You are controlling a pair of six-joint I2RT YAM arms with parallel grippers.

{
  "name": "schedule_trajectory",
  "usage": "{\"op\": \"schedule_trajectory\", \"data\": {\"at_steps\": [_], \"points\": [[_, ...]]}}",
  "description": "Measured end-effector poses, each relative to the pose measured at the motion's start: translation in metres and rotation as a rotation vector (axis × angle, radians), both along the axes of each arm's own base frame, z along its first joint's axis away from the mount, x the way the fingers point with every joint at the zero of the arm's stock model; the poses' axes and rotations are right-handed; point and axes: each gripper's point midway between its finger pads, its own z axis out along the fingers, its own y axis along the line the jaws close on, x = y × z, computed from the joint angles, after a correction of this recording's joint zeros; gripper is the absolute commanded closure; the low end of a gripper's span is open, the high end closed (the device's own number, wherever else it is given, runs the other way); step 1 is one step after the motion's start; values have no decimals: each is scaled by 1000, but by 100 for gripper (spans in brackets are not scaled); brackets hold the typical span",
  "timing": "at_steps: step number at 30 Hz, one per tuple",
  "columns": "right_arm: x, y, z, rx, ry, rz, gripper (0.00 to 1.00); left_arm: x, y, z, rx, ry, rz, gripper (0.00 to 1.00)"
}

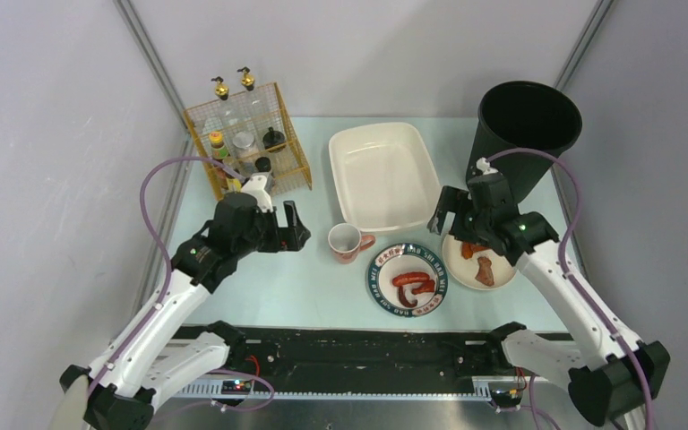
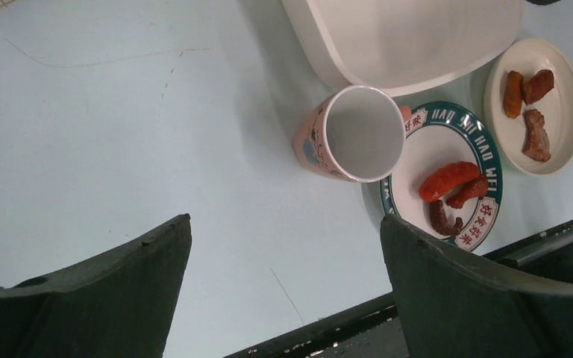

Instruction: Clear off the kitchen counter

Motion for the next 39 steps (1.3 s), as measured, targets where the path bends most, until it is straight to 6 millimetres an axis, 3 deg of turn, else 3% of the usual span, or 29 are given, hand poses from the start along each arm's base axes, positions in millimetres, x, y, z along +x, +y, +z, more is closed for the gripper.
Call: {"op": "schedule_trajectory", "data": {"at_steps": [8, 18, 28, 39], "points": [[49, -17, -25, 23, 39, -145, 9, -6, 7, -5, 43, -3, -17, 0], [99, -14, -60, 69, 60, -255, 22, -10, 19, -6, 99, -29, -12, 0], [119, -7, -87, 59, 71, -313, 35, -17, 26, -4, 96, -53, 6, 0], [127, 7, -101, 59, 71, -316, 65, -22, 31, 1, 79, -85, 23, 0]]}}
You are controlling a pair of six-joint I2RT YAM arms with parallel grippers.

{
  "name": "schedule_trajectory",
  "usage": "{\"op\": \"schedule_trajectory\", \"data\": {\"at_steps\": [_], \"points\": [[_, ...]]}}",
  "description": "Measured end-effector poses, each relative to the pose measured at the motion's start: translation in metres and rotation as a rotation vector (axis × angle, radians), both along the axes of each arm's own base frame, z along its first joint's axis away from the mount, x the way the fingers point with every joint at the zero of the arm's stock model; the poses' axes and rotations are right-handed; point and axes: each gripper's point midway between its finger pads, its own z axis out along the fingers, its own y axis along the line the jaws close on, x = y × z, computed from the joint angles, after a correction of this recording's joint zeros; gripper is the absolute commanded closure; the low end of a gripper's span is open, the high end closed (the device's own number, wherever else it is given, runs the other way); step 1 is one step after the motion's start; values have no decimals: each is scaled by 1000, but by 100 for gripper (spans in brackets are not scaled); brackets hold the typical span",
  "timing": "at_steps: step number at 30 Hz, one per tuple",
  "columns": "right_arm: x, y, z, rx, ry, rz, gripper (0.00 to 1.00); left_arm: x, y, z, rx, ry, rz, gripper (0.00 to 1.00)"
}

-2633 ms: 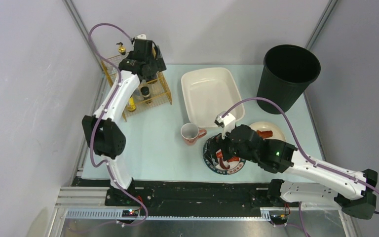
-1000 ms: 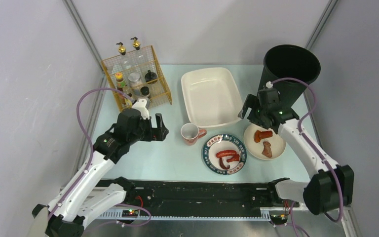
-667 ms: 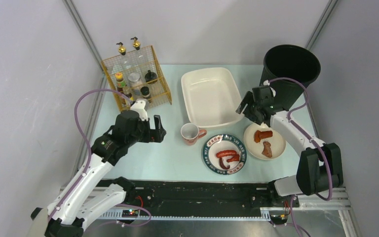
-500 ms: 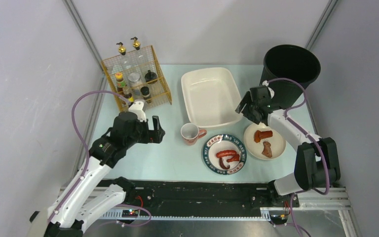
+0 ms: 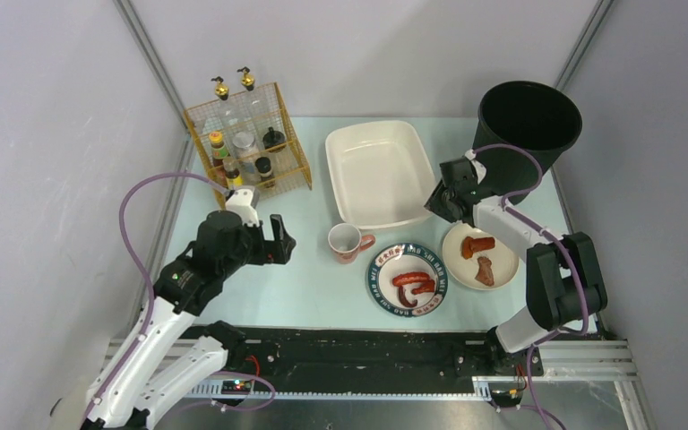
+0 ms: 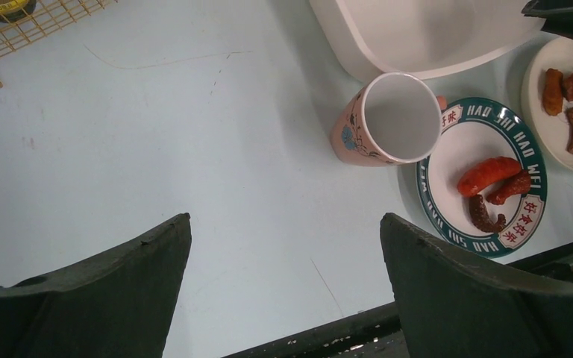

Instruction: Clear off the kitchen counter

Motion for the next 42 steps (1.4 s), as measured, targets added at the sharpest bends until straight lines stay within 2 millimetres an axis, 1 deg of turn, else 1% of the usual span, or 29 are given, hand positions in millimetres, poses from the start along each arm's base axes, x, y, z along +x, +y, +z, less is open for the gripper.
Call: {"op": "schedule_trajectory", "data": {"at_steps": [4, 6, 11, 16, 20, 24, 29, 31, 32, 33, 34, 35, 36, 37, 38, 40, 42], "points": [[2, 4, -5, 3, 3, 1, 74, -2, 1, 5, -11, -19, 1, 0], [2, 8, -8, 6, 10, 9, 80, -2, 1, 6, -15, -26, 0, 0], [10, 18, -9, 33, -13, 7, 100, -3, 2, 8, -20, -34, 2, 0], [17, 37, -8, 55, -29, 42, 100, -3, 4, 8, -14, -35, 11, 0], [18, 52, -8, 53, -35, 67, 100, -3, 5, 5, -10, -33, 13, 0], [19, 61, -7, 54, -40, 63, 100, -4, 5, 4, -10, -31, 17, 0], [20, 67, -7, 57, -42, 50, 100, -3, 6, 4, -8, -32, 25, 0], [21, 70, -7, 54, -40, 49, 95, -3, 7, 4, -5, -34, 32, 0], [22, 72, -7, 53, -40, 48, 86, -2, 8, 4, -4, -35, 34, 0], [23, 74, -6, 51, -40, 47, 81, -2, 8, 4, -3, -35, 36, 0], [23, 76, -6, 50, -39, 48, 67, -2, 8, 4, -3, -36, 37, 0], [23, 78, -6, 51, -37, 50, 61, -2, 9, 4, -2, -36, 38, 0], [23, 80, -6, 53, -37, 52, 49, -2, 9, 4, -2, -36, 38, 0], [21, 83, -6, 59, -34, 66, 44, -2, 9, 4, -2, -36, 38, 0], [18, 89, -6, 74, -27, 86, 36, -2, 9, 4, -2, -36, 38, 0], [9, 106, -5, 94, -16, 147, 28, -2, 9, 5, -3, -37, 38, 0], [1, 117, -4, 101, -8, 191, 24, -2, 9, 5, -4, -40, 38, 0]]}}
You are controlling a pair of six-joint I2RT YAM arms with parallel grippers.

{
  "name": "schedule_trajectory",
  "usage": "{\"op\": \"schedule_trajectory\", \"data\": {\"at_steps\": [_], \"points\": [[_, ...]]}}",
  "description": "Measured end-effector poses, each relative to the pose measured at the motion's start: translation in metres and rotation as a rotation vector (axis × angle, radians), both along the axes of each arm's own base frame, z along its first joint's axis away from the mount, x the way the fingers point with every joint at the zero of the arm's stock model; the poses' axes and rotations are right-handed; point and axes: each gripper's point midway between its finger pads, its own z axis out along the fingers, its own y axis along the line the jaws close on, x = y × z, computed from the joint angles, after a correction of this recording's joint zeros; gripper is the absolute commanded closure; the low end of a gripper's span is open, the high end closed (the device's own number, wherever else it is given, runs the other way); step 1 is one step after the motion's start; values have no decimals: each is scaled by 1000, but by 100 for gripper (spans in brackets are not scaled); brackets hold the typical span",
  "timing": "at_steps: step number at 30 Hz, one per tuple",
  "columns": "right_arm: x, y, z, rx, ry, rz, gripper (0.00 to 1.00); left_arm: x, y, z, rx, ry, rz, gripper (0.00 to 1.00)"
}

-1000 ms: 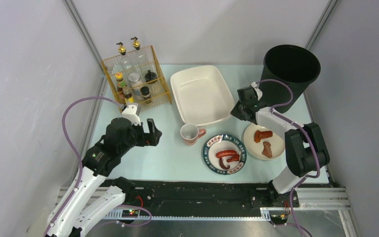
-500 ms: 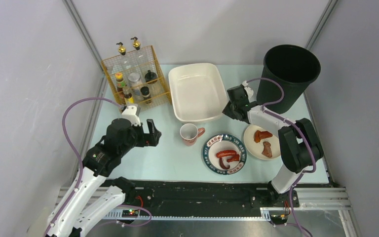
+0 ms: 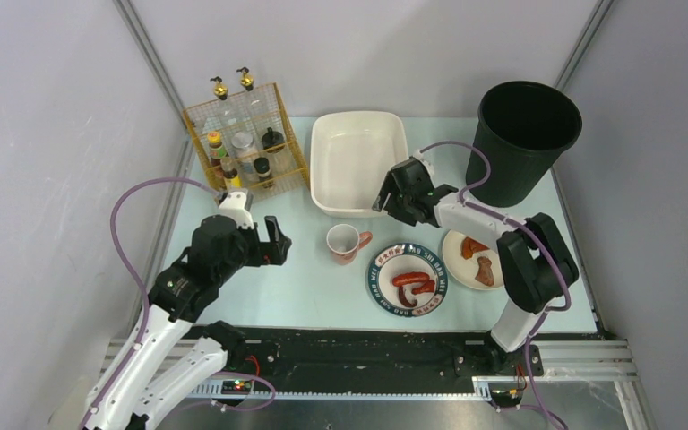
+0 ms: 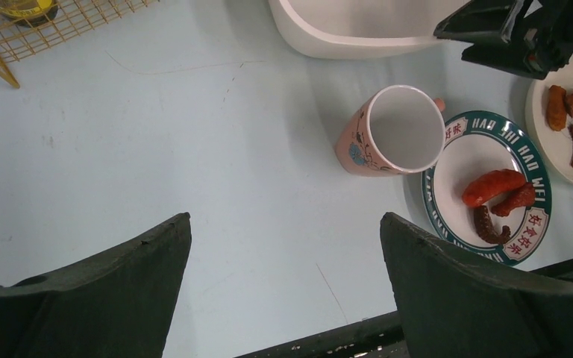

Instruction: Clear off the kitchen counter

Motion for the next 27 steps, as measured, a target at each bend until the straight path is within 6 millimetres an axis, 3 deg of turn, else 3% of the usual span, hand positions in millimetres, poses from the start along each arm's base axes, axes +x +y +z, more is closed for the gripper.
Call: {"op": "schedule_trajectory", "data": {"at_steps": [3, 7, 19, 27], "points": [[-9, 4, 6, -1, 5, 37, 22, 0, 0, 1, -3, -6, 1, 0], [-12, -10, 33, -10, -38, 41, 21, -1, 1, 2, -3, -7, 1, 1], [7, -114, 200, 0, -379, -48, 22, -1, 1, 3, -6, -12, 1, 0], [15, -148, 260, -106, -494, -18, 21, -1, 1, 2, -5, -10, 1, 0]]}}
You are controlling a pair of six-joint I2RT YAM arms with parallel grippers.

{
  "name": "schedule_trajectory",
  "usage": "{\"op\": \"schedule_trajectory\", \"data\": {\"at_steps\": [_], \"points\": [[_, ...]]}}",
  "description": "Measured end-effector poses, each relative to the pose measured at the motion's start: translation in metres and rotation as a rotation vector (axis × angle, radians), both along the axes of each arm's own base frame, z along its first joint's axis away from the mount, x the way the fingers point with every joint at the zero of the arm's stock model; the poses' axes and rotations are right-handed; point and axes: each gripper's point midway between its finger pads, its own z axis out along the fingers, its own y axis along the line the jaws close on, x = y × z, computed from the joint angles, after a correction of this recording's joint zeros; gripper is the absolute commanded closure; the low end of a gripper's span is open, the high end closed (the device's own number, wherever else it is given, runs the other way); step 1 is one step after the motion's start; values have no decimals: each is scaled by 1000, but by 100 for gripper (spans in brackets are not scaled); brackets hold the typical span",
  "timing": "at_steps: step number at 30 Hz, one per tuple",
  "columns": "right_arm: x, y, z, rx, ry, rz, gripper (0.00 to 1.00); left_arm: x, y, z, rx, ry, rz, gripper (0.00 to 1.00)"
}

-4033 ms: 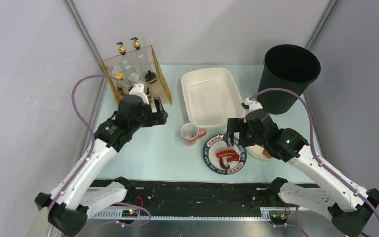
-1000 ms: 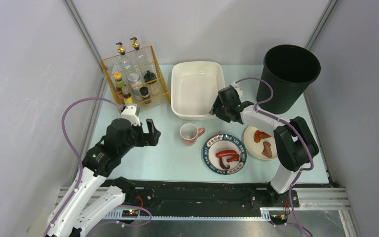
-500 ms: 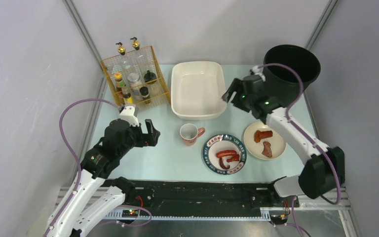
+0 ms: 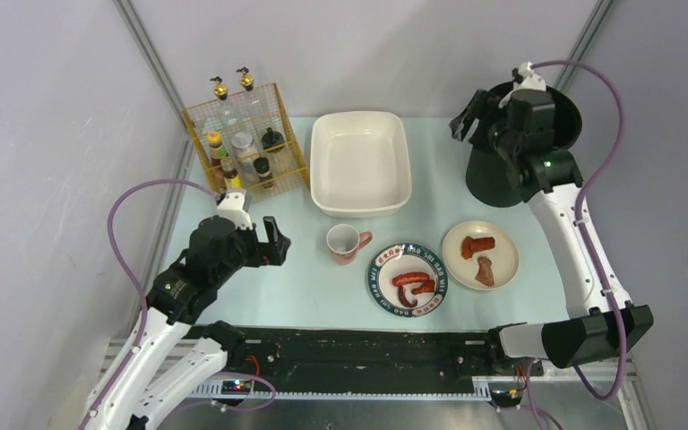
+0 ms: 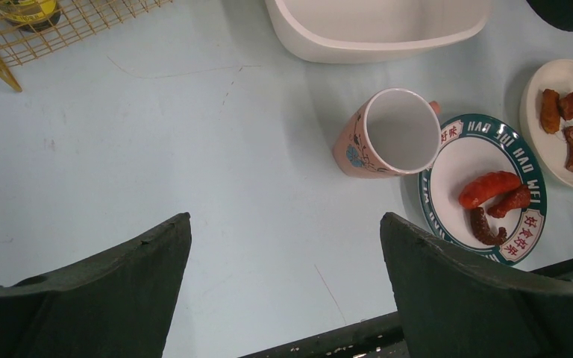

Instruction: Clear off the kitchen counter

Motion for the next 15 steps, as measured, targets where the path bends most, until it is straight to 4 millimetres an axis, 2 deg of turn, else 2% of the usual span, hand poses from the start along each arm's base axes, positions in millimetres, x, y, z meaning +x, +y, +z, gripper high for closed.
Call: {"op": "schedule_trajectory", "data": {"at_steps": [4, 7, 10, 15], "points": [[12, -20, 31, -70, -75, -61, 20, 0, 0, 0, 0, 0, 0, 0], [24, -35, 37, -117, -95, -95, 21, 0, 0, 0, 0, 0, 0, 0], [38, -50, 27, -165, -82, -119, 22, 0, 0, 0, 0, 0, 0, 0], [63, -70, -4, -231, -20, -137, 25, 0, 0, 0, 0, 0, 0, 0]]}}
